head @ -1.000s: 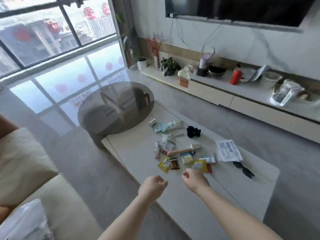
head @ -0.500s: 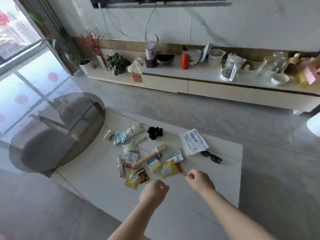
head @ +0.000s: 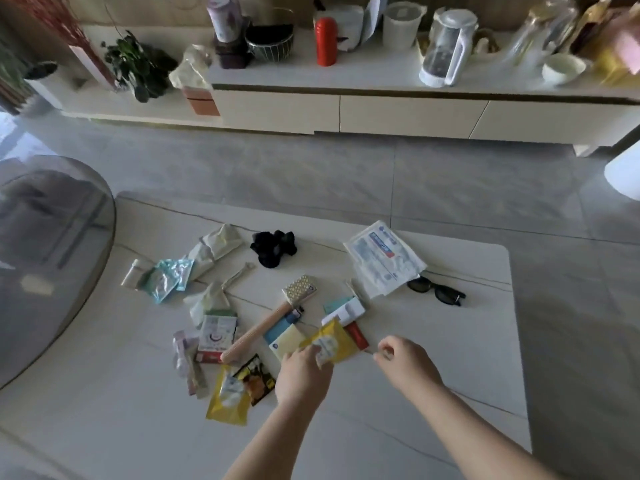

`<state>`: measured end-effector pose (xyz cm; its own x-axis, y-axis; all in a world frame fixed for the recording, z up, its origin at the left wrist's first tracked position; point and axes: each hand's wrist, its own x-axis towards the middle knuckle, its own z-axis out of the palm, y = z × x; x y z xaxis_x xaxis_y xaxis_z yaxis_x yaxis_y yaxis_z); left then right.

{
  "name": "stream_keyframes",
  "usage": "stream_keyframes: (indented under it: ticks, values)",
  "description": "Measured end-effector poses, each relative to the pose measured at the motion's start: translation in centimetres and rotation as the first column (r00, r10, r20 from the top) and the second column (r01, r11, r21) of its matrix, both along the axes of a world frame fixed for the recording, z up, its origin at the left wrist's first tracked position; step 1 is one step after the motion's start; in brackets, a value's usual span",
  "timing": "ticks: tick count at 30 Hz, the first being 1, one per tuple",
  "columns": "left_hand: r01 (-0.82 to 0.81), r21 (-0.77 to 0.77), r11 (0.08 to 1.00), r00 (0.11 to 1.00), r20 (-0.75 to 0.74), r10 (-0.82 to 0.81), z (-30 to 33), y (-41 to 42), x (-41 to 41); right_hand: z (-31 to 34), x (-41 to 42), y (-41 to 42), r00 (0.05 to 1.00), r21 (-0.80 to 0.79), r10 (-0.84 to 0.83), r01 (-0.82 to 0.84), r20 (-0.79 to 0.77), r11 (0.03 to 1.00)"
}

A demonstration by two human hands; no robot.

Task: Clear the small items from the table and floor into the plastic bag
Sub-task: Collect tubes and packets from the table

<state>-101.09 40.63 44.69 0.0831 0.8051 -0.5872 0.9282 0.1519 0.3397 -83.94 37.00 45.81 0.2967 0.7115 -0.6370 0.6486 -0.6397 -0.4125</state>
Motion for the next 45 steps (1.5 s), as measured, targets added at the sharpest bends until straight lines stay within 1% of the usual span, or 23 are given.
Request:
stream_keyframes:
  ticks: [4, 8, 12, 14, 19, 22, 24, 26, 28, 31, 33, 36, 40, 42, 45]
  values:
    - [0.021, 0.026, 0.999, 1.0, 0.008, -0.021, -5.7, 2.3, 0.3, -5.8, -0.3, 1.5, 1.0, -0.006, -0.018, 0.018, -0.003, 1.0]
    - [0.045, 0.07, 0.997, 0.999, 0.006, -0.046, -9.5, 3.1, 0.7, -9.9, -0.6, 2.8, 0.999, -0.021, -0.015, 0.016, 0.029, 1.0]
    - [0.183, 0.152, 0.971, 0.98, -0.106, -0.168, -12.0, 3.7, 1.1, -13.1, -1.1, 4.2, 0.998, 0.011, -0.047, 0.046, 0.044, 0.999]
    - [0.229, 0.174, 0.958, 0.966, -0.163, -0.201, -13.0, 3.9, 1.1, -14.4, -1.4, 4.8, 0.997, 0.029, -0.07, 0.069, 0.041, 0.997]
    - [0.226, 0.202, 0.953, 0.962, -0.201, -0.185, -14.6, 3.8, 1.1, -16.9, -2.3, 5.4, 0.991, 0.109, -0.103, 0.093, 0.09, 0.99]
    - [0.191, 0.198, 0.961, 0.971, -0.184, -0.155, -14.6, 3.4, 1.1, -17.2, -2.2, 5.2, 0.986, 0.082, -0.125, 0.116, 0.11, 0.99]
    - [0.127, 0.174, 0.977, 0.983, -0.15, -0.101, -14.4, 3.3, 1.0, -16.7, -1.7, 5.0, 0.984, 0.041, -0.153, 0.149, 0.095, 0.988]
    - [0.05, 0.15, 0.987, 0.995, -0.098, -0.036, -13.9, 3.4, 0.9, -16.0, -0.7, 4.5, 0.977, -0.022, -0.212, 0.212, 0.022, 0.977]
    - [0.007, 0.141, 0.99, 0.999, -0.038, -0.002, -13.5, 3.6, 1.0, -15.3, 0.5, 3.9, 0.95, -0.083, -0.304, 0.298, -0.068, 0.951]
    - [-0.008, 0.172, 0.985, 0.998, 0.056, -0.001, -13.0, 4.3, 1.7, -14.5, 2.2, 3.4, 0.871, -0.1, -0.458, 0.447, -0.177, 0.889]
    - [0.008, 0.193, 0.981, 0.996, 0.087, -0.025, -12.9, 5.1, 2.6, -14.1, 3.2, 3.5, 0.818, -0.097, -0.519, 0.512, -0.247, 0.853]
    - [0.056, 0.167, 0.984, 0.996, 0.066, -0.067, -13.4, 6.5, 4.6, -14.1, 4.3, 3.9, 0.806, -0.058, -0.511, 0.519, -0.298, 0.853]
    - [0.114, 0.121, 0.986, 0.992, -0.073, -0.106, -14.5, 7.0, 6.4, -14.6, 4.8, 4.1, 0.826, -0.006, -0.465, 0.489, -0.319, 0.872]
    - [0.076, 0.116, 0.99, 0.99, -0.128, -0.061, -14.8, 6.7, 6.5, -14.7, 4.8, 4.2, 0.848, 0.003, -0.429, 0.452, -0.311, 0.892]
    - [-0.069, 0.026, 0.997, 0.994, -0.081, 0.071, -15.0, 6.3, 5.8, -14.8, 4.6, 4.8, 0.887, 0.017, -0.388, 0.405, -0.249, 0.914]
